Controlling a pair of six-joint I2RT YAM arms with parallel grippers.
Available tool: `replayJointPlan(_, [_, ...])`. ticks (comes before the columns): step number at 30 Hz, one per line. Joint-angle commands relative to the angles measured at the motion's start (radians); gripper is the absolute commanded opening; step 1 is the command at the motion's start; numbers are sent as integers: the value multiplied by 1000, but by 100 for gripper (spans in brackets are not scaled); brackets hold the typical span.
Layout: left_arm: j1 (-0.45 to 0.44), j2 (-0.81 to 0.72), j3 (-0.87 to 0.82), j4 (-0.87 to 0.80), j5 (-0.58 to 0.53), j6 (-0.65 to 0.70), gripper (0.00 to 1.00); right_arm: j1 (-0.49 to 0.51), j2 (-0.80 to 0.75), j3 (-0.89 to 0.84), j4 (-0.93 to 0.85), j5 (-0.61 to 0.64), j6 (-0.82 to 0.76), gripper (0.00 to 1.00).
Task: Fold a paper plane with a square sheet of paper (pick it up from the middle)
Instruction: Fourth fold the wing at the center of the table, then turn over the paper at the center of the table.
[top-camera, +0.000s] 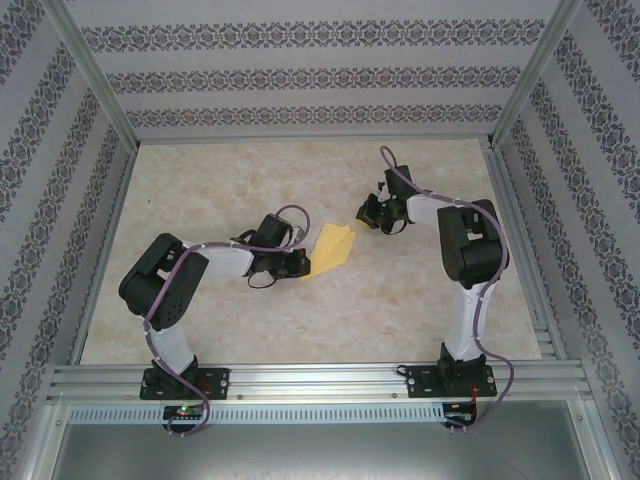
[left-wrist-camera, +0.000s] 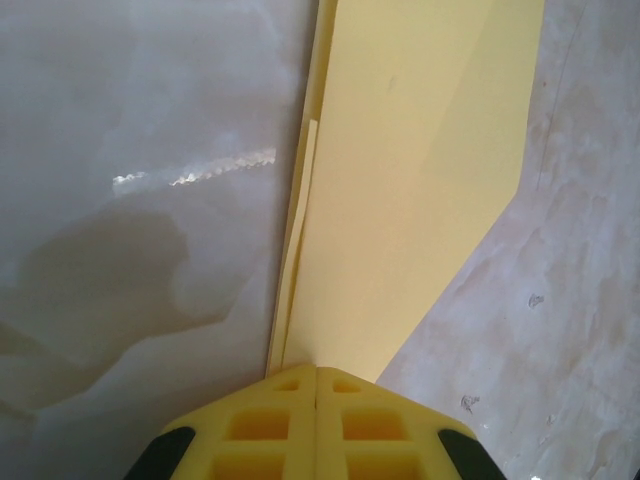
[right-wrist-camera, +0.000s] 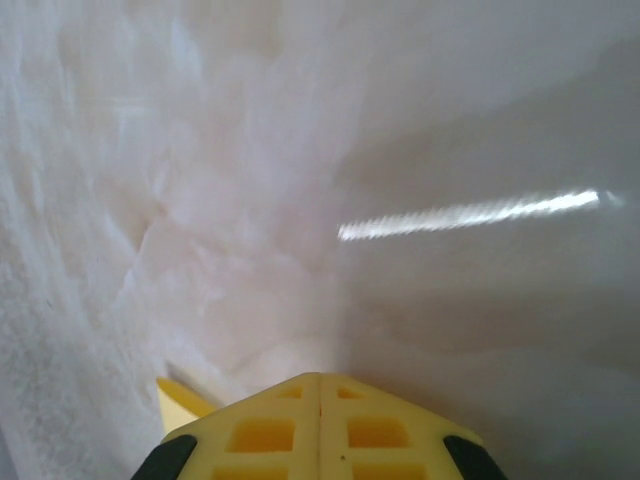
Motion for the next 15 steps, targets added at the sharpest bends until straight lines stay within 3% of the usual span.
replayJointPlan(1, [-9, 33, 14, -125, 9, 14, 0, 5, -59, 18, -42, 15, -46, 7])
replayJointPlan(4, [-8, 10, 59, -125, 30, 4, 8, 15, -140, -46, -25, 13, -27, 13])
replayJointPlan(10, [-7, -68, 142, -140, -2, -13, 31, 86, -299, -235, 82, 40, 91, 36])
replayJointPlan(15, [30, -107, 149, -172, -96, -32, 38, 184, -336, -301, 120, 108, 200, 40])
